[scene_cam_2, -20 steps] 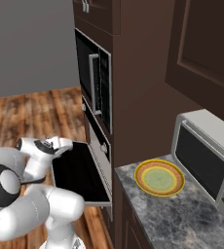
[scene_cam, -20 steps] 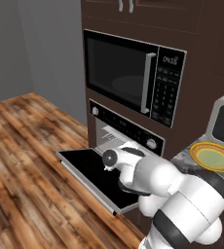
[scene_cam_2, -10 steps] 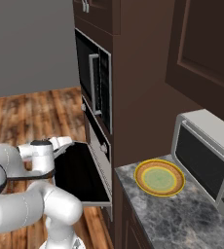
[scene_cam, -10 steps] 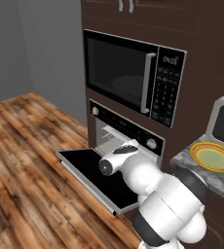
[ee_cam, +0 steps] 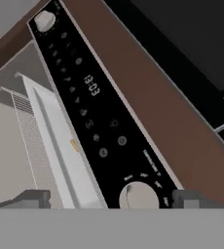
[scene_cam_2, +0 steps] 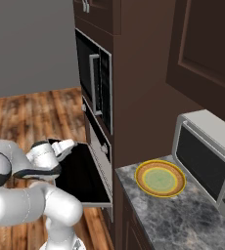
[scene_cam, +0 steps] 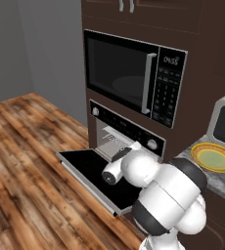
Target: Take the baked cake out of the oven and place it on the plate for cooling. Then close the oven door.
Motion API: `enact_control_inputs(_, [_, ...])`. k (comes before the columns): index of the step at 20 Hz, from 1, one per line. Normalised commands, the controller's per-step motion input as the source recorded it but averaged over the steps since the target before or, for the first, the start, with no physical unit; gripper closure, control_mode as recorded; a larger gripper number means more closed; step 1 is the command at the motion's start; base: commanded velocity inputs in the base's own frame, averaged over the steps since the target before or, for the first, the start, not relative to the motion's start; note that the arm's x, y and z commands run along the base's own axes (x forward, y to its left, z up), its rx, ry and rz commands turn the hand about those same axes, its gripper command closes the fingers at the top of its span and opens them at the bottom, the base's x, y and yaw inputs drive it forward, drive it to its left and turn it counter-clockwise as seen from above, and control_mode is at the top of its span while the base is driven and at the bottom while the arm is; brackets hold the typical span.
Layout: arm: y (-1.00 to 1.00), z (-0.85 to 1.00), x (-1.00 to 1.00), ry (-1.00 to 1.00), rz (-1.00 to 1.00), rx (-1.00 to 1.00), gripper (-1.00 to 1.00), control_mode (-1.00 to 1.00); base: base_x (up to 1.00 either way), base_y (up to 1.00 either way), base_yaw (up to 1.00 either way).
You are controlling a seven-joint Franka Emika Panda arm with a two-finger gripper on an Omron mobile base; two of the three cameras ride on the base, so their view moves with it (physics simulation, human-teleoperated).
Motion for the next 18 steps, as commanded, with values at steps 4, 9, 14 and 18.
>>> enact_control_inputs(4, [-0.02, 0.00, 0.26, 0.01, -0.07, -0.08, -1.00, -1.00, 0.00, 0.00, 0.00])
enact_control_inputs(9, [0.00, -0.01, 0.32, 0.07, -0.14, -0.07, -1.00, -1.00, 0.00, 0.00, 0.00])
enact_control_inputs(14, [0.00, -0.07, 0.35, 0.08, -0.15, -0.09, -1.00, -1.00, 0.00, 0.00, 0.00])
enact_control_inputs(18, [0.00, -0.18, 0.27, 0.02, -0.13, -0.12, -1.00, -1.00, 0.00, 0.00, 0.00])
